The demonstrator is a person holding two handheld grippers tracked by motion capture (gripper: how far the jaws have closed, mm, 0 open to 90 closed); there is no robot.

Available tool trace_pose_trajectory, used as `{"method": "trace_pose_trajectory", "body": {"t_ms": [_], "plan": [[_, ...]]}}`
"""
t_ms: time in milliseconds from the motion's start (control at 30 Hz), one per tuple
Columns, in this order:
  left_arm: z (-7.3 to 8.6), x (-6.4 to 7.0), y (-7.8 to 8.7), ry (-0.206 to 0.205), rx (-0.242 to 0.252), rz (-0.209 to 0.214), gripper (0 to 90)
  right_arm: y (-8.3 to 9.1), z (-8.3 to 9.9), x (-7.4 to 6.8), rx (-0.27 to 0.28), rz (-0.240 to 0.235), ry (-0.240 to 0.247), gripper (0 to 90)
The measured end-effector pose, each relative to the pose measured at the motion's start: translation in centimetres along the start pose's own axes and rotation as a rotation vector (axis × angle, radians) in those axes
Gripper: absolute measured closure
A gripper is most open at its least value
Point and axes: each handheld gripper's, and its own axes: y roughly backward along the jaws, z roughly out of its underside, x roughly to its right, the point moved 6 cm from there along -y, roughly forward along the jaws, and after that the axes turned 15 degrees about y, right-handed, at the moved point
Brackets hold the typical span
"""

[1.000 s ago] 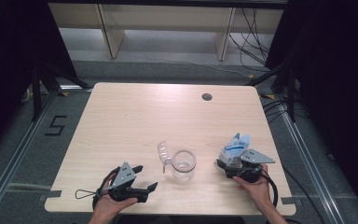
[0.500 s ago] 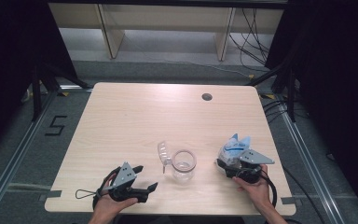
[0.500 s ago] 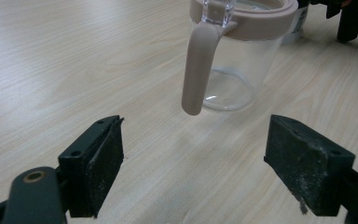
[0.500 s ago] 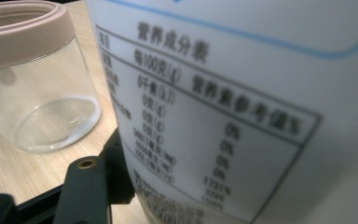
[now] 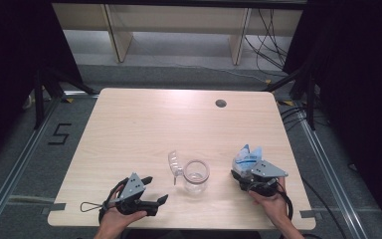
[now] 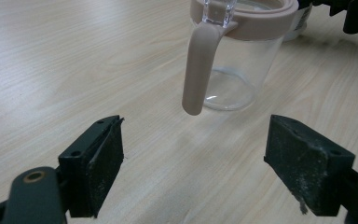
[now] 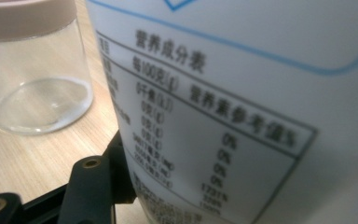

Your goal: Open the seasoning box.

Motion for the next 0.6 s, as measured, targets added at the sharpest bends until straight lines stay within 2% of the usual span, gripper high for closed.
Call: {"method": "trace_pose_trajectory", "body": {"t_ms": [100,133,167,233,300,367,467,533,600], "plan": [[0.0,0.0,0.0,0.000,0.000,-0.001,18.8,0.1,-0.1,-0.2,-0.021,0.000,0.014,42.3],[0.0,0.0,0.0,-0.001,0.000,-0.001,18.8,0.1,-0.1,-0.1,-0.029,0.019,0.017,42.3],[0.0,0.0,0.0,0.000,0.001,-0.001,18.8,0.2,-0.1,0.0,-0.029,0.034,0.050,42.5],[0.0,0.0,0.0,0.002,0.001,-0.003,18.8,0.1,-0.2,-0.1,-0.034,0.037,0.060,42.5],[0.0,0.0,0.0,-0.003,-0.001,-0.002,18.8,0.2,-0.4,-0.1,-0.039,0.056,0.091,42.6],[0.0,0.0,-0.1,-0.004,-0.002,-0.006,18.8,0.2,-0.6,0.0,-0.044,0.082,0.149,42.7],[0.0,0.1,-0.2,0.001,0.001,0.002,18.8,0.4,-0.9,0.0,-0.055,0.092,0.154,42.7],[0.0,0.0,-0.1,-0.002,-0.003,-0.007,18.8,0.3,-1.1,0.1,-0.051,0.106,0.182,42.7],[0.0,0.0,-0.1,-0.007,-0.005,-0.003,18.8,0.3,-1.3,0.1,-0.062,0.113,0.186,42.7]]}}
